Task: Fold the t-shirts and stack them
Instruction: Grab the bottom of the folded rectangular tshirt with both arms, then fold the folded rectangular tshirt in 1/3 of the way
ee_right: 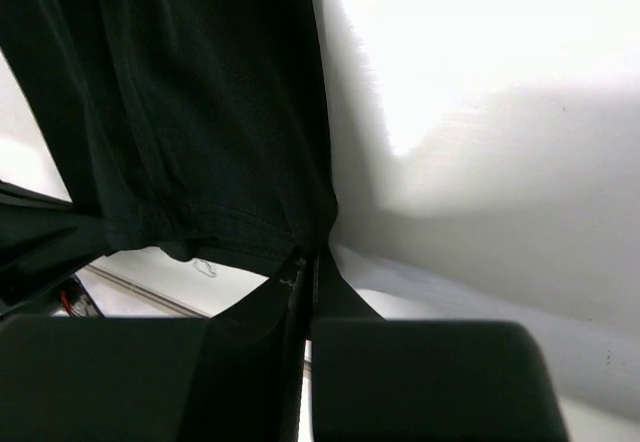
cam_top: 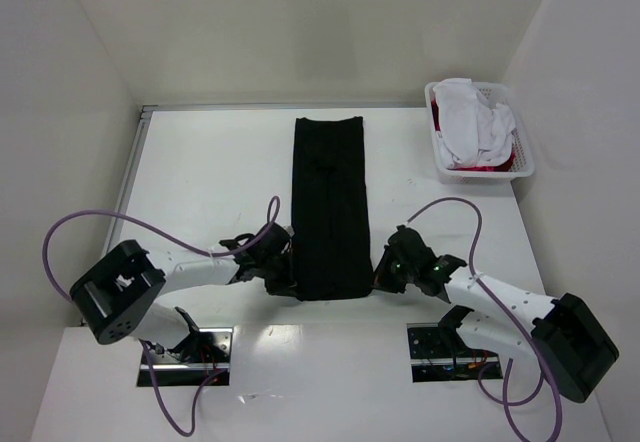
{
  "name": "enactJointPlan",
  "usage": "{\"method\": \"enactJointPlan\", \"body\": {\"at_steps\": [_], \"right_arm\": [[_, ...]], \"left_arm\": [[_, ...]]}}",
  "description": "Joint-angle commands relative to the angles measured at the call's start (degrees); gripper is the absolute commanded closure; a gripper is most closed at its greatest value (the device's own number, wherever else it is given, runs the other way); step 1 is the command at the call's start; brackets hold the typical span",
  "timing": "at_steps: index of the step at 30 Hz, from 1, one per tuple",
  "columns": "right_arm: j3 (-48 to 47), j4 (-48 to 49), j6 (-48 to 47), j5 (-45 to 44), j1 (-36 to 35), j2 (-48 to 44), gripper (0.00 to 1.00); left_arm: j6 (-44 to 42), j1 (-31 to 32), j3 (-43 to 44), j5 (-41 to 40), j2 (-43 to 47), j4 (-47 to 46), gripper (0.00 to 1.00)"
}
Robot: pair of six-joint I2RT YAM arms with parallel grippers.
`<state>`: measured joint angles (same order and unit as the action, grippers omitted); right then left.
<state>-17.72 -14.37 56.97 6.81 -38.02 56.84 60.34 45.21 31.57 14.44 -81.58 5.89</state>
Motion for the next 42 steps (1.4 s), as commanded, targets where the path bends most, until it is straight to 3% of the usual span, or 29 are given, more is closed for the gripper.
{"method": "enactJointPlan", "body": {"at_steps": [1,6,15,25,42], "right_arm": [[-4.7,0.2,-1.1,-2.7,-0.5,0.4,1.00],[-11.8,-3.4,-2.3,-5.2,-0.5,1.4,1.00],[-25.6,-5.1,-10.9,-5.4,6.7,9.7,1.00],[-38.6,0.3,-14.9,-0.7,15.7,26.6,1.00],[-66.4,-0.1,-17.7,1.2,20.5,54.2,1.00]], "left_arm": [[-2.1,0.2,3.5,-4.4,1.7,6.8,1.00],[-7.0,0.2,12.4,-7.0,3.2,14.7,1.00],[-20.1,-9.9,25.0,-3.9,-0.2,18.6,1.00],[-29.0,-18.8,42.4,3.4,-19.0,18.1,1.00],[-34.1,-27.1,68.7,9.6,-42.1,21.0,0.99]]}}
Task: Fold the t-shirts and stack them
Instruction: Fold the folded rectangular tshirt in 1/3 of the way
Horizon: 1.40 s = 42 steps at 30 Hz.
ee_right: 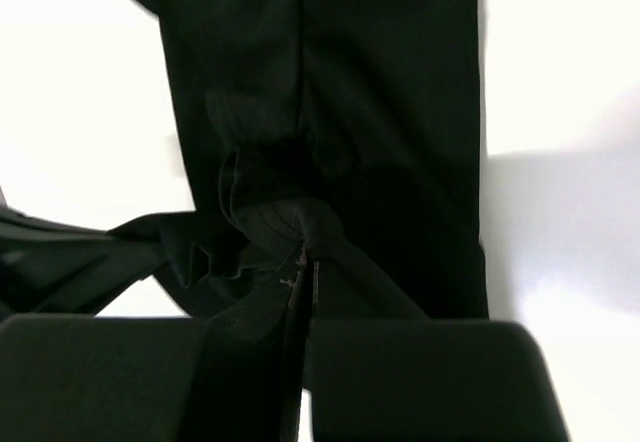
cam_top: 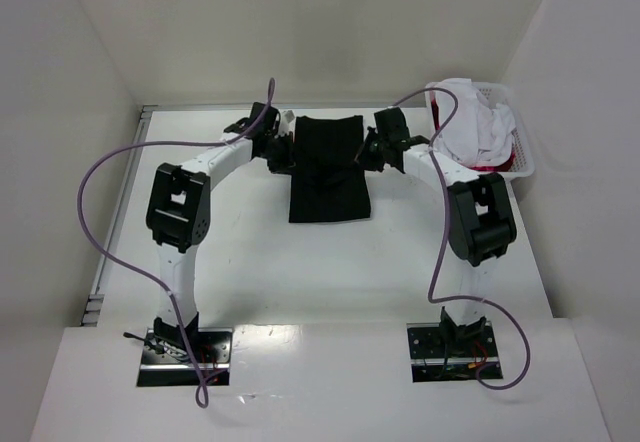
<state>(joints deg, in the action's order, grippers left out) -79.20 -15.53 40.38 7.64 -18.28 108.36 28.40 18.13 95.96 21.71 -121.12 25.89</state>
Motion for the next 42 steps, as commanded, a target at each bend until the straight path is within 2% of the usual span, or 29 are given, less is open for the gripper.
{"method": "enactJointPlan", "body": {"at_steps": [1,4,7,8,9,10,12,13,14,17,18,20,22,25,27,32,37,42], "right_arm": [[-5.6,1.0,-1.7,0.4,0.8,3.5,1.00],[-7.6,0.4,-1.7,-0.2,0.8,6.7,1.00],[-7.6,-0.1,-1.7,-0.7,0.8,8.6,0.96],[-7.6,-0.1,-1.7,-0.7,0.8,8.6,0.89],[-7.6,0.6,-2.2,-0.7,0.8,9.1,0.78],[-7.6,1.4,-2.2,-0.7,0.8,9.2,0.62],[-7.0,3.3,-2.2,-0.7,1.4,8.5,0.44],[-7.0,4.1,-2.2,-0.7,1.4,7.2,0.28],[-7.0,4.8,-2.8,-0.7,2.0,6.6,0.22],[-8.8,5.3,-4.2,-1.4,2.5,4.8,0.07],[-9.7,4.6,-4.8,-2.0,2.6,4.0,0.06],[-10.4,2.7,-5.7,-2.5,3.1,2.4,0.02],[-9.6,2.7,-6.4,-3.2,3.1,0.6,0.01],[-2.8,3.3,-6.4,-3.9,3.1,-4.5,0.01],[4.1,4.1,-6.4,-3.0,3.1,-8.2,0.01],[20.2,7.2,-4.9,-0.6,3.1,-14.7,0.01],[25.6,7.9,-4.3,-2.9,0.4,-17.5,0.01],[27.0,9.0,-3.1,-4.6,-1.4,-16.9,0.01]], "left_arm": [[-2.2,0.0,6.4,2.4,-3.6,1.0,0.96],[-2.7,-0.6,9.1,3.8,-7.4,1.5,0.93],[-2.7,-0.6,10.5,3.8,-9.0,1.5,0.80],[-2.1,-1.1,10.5,3.8,-9.7,1.5,0.68],[-2.1,-1.1,10.5,3.8,-9.7,0.9,0.39],[-1.5,-1.8,10.0,3.8,-9.7,0.4,0.35],[-0.8,-2.6,8.9,3.1,-8.8,-0.7,0.28],[-0.8,-3.4,8.4,3.1,-8.1,-1.9,0.22],[-0.2,-4.4,7.3,2.3,-7.3,-2.6,0.16],[-0.2,-6.0,6.8,1.8,-4.3,-3.9,0.09],[-0.2,-6.0,7.4,1.1,-3.1,-3.9,0.04],[-0.2,-6.6,7.4,1.0,-1.8,-3.3,0.00],[-0.2,-6.6,5.5,1.0,0.9,-3.3,0.00],[-0.7,-6.6,1.2,1.9,5.5,-4.3,0.00],[-0.7,-6.6,-5.1,3.2,9.4,-5.1,0.00],[-0.2,-1.9,-19.0,3.9,15.5,-8.8,0.00],[3.4,-0.2,-30.7,2.9,18.7,-15.8,0.00],[3.9,0.4,-33.3,1.5,17.3,-17.6,0.07]]}}
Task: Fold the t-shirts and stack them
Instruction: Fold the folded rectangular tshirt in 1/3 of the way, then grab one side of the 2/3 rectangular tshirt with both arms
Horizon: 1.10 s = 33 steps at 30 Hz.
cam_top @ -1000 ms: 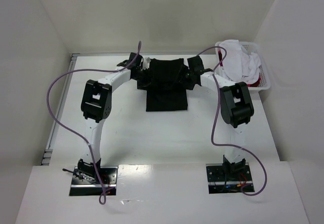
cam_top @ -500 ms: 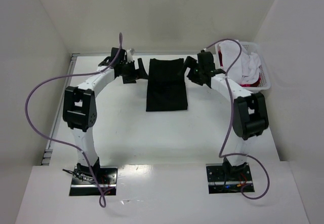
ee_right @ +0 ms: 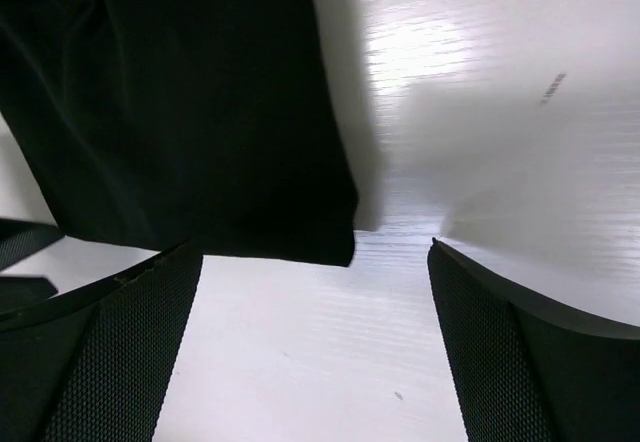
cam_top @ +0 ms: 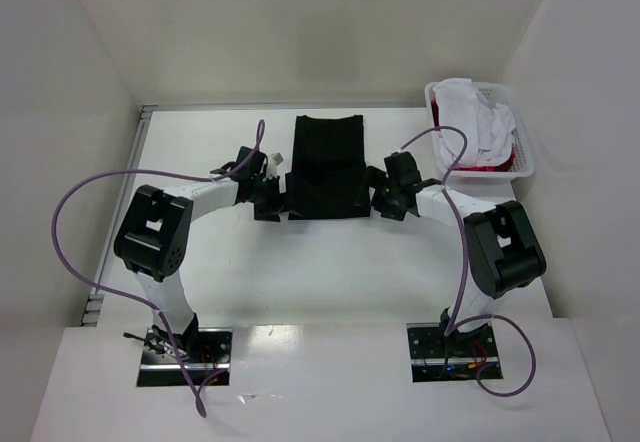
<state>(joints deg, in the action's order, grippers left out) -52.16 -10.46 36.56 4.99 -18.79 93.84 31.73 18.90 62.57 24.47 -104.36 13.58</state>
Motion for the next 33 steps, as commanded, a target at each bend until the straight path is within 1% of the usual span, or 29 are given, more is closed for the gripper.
{"method": "enactJointPlan", "body": {"at_steps": [1,2,4,6,8,9,12,13,16,17,18,19,20,21,22,23,24,26,27,29,30,33], "right_arm": [[0.0,4.0,0.7,-1.9,-0.9,-1.7,0.02],[0.0,4.0,0.7,-2.4,-0.9,-1.1,0.04],[-0.7,4.0,0.7,-3.0,-0.9,-1.1,0.10],[-1.5,3.4,0.7,-3.0,-0.9,0.0,0.20],[-2.1,3.4,0.7,-3.0,-0.9,0.6,0.24],[-2.1,3.4,0.7,-3.0,-0.9,1.3,0.26],[-2.1,3.9,1.2,-3.0,-0.9,2.1,0.34],[-2.1,4.0,1.2,-2.2,-0.9,2.9,0.36],[-2.6,5.1,1.8,-1.5,-1.4,5.2,0.41],[-3.1,5.1,1.8,-1.5,-1.4,5.2,0.44],[-3.1,5.1,1.8,-1.5,-2.0,6.2,0.47],[-3.1,5.6,1.8,-1.0,-2.0,6.2,0.50],[-3.7,5.6,1.8,-1.0,-2.0,7.0,0.57],[-3.7,6.1,1.8,-1.0,-2.0,7.7,0.61],[-3.7,6.2,2.4,-1.0,-2.0,7.7,0.66],[-4.3,6.2,2.4,-1.0,-2.6,8.2,0.72],[-4.3,6.2,2.4,-1.5,-2.6,8.2,0.82],[-4.3,6.2,2.4,-2.0,-2.6,8.2,0.87],[-4.3,6.2,2.4,-2.0,-2.6,8.2,0.93],[-3.5,6.2,2.4,-2.0,-2.6,7.3,1.00],[-3.5,6.2,2.9,-2.0,-2.6,6.1,1.00],[0.4,6.2,3.5,-3.2,-5.1,2.9,1.00]], "left_arm": [[0.6,-0.4,0.1,-1.3,-0.3,-5.9,0.08],[0.6,-0.4,0.1,-1.3,-0.3,-5.9,0.08],[1.1,-0.4,0.1,-1.3,-1.7,-7.1,0.12],[1.1,-0.4,0.6,-1.3,-2.3,-7.1,0.16],[1.1,-0.4,1.2,-1.3,-3.7,-7.1,0.18],[1.1,-0.4,1.8,-1.3,-4.3,-7.1,0.21],[1.1,-0.4,1.8,-1.3,-4.8,-7.1,0.27],[1.1,-0.4,1.8,-1.3,-4.8,-7.1,0.31],[1.7,-0.4,2.4,-1.3,-5.4,-7.1,0.37],[1.7,-0.4,2.4,-1.3,-5.4,-7.1,0.40],[1.7,-0.4,3.0,-1.3,-6.0,-7.1,0.48],[1.7,-0.4,3.0,-1.3,-6.0,-7.1,0.52],[1.7,-0.4,3.0,-1.3,-6.6,-7.6,0.58],[1.7,-0.4,3.0,-1.3,-6.6,-7.6,0.63],[1.7,-0.4,3.5,-1.3,-7.2,-7.6,0.76],[2.2,-0.4,3.5,-1.3,-7.2,-7.6,0.83],[2.2,-0.4,3.5,-1.3,-7.2,-7.6,0.89],[2.2,-0.4,3.5,-1.8,-7.2,-7.6,1.00],[2.2,-0.4,2.7,-2.5,-7.2,-7.1,1.00],[2.2,-0.4,2.0,-3.1,-5.2,-6.5,1.00],[2.2,-0.4,0.8,-3.1,-4.4,-6.5,1.00],[2.2,0.2,-1.5,-4.2,-0.4,-5.3,1.00]]}}
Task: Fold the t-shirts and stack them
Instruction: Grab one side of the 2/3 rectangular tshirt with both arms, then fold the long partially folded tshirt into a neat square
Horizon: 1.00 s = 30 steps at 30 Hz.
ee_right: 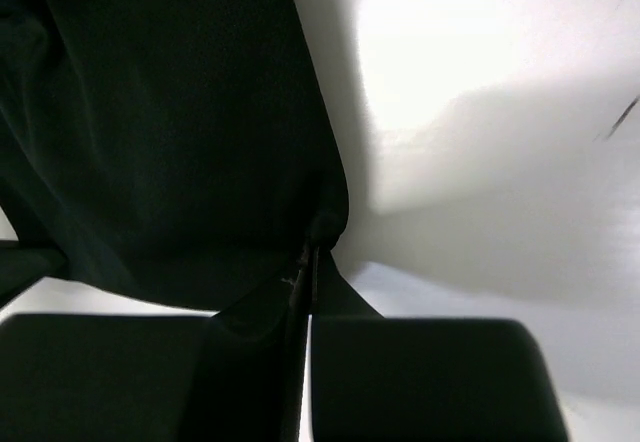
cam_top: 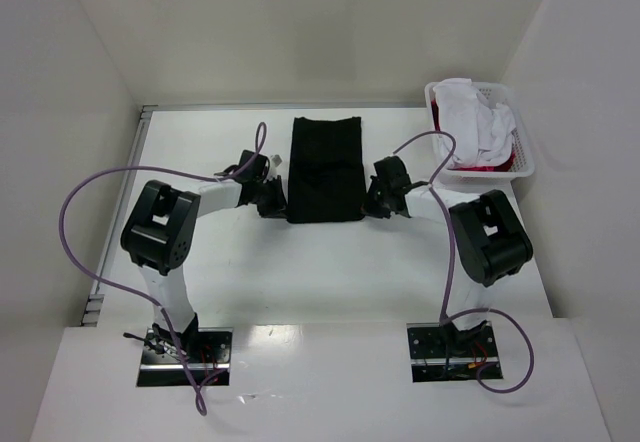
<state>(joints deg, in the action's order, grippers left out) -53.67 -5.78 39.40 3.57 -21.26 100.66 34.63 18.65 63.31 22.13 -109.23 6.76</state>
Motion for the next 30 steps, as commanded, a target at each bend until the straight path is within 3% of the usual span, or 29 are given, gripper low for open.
{"method": "enactJointPlan", "body": {"at_steps": [1,12,18,23,30], "right_arm": [[3.8,1.5,1.4,-2.6,-3.5,-6.1,1.00],[6.8,-5.9,7.2,-7.9,-15.6,-18.0,1.00],[3.9,-12.6,7.5,-11.0,-15.7,-30.3,1.00],[-3.6,-14.6,3.6,-11.1,-13.4,-29.1,1.00],[-10.1,-10.9,0.3,-8.6,-9.7,-20.0,1.00]], "left_arm": [[-0.1,0.4,-3.9,-2.6,5.4,1.5,1.00],[2.8,8.3,-10.8,-8.4,21.1,10.0,1.00],[5.4,8.9,-7.9,-13.8,34.8,17.6,1.00],[2.7,4.5,-0.7,-12.9,36.4,20.4,1.00],[-0.3,-3.4,2.9,-5.0,30.0,17.4,1.00]]}}
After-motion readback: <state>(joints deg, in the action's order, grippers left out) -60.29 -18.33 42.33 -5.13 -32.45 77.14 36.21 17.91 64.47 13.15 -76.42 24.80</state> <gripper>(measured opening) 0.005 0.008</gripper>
